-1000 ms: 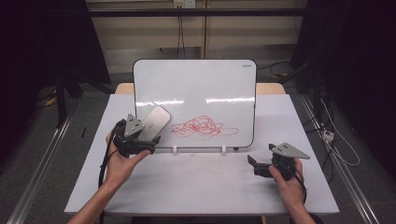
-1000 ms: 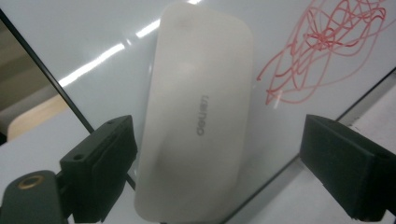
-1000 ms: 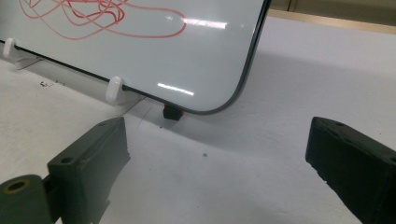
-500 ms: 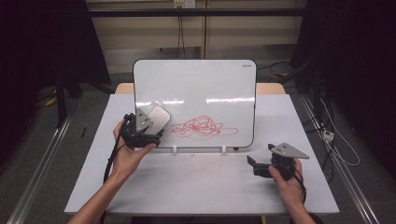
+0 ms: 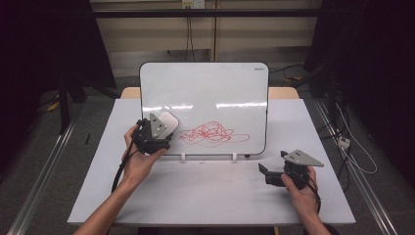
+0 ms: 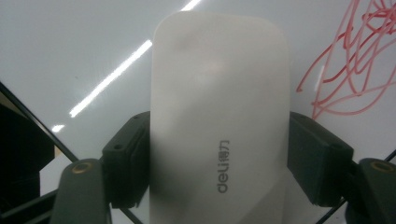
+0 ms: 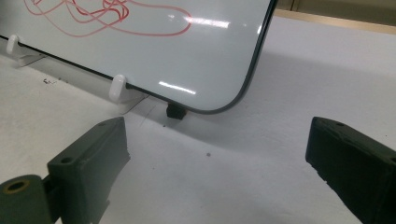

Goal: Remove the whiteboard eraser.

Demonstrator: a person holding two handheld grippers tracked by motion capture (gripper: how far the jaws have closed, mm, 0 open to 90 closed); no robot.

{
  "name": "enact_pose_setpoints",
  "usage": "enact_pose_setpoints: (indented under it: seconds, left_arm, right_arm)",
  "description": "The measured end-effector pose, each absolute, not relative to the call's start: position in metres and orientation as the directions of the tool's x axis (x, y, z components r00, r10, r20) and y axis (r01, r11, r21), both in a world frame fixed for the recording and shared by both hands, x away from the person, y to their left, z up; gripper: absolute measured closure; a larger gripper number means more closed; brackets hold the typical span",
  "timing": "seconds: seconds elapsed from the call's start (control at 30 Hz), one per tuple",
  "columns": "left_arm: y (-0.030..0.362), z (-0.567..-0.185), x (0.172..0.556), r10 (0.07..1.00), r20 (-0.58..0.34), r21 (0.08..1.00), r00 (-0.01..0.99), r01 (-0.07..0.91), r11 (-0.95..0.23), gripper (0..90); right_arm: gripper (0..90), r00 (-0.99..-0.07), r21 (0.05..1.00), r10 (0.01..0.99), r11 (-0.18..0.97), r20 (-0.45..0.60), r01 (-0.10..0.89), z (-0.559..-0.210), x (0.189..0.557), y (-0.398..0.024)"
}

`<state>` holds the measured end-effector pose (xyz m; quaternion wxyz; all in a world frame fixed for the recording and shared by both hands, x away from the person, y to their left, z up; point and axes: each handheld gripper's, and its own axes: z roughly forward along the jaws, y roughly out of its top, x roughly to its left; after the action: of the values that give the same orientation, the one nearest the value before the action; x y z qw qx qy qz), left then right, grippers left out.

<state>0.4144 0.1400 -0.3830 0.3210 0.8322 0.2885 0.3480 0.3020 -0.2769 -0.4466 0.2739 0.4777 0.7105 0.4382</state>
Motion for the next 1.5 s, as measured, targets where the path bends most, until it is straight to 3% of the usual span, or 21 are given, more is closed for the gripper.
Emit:
enact_pose_setpoints:
  seconds: [0.47,0.97,1.5]
  left_arm:
    - [0.133,-0.386,0.412,0.699,0.448,0.701,0.558,0.266,-0.662,30.7]
    - [0.138,-0.384,0.414,0.714,0.398,0.726,0.576,0.278,-0.629,31.2]
    - [0.149,-0.377,0.41,0.738,0.287,0.794,0.61,0.28,-0.54,31.2]
  right_arm:
    - [5.9,-0.394,0.885,0.919,0.161,0.027,0.437,-0.446,0.302,-0.277]
    - [5.9,-0.394,0.884,0.919,0.157,0.032,0.439,-0.446,0.302,-0.277]
    - [5.8,-0.398,0.884,0.917,0.157,0.036,0.441,-0.446,0.302,-0.277]
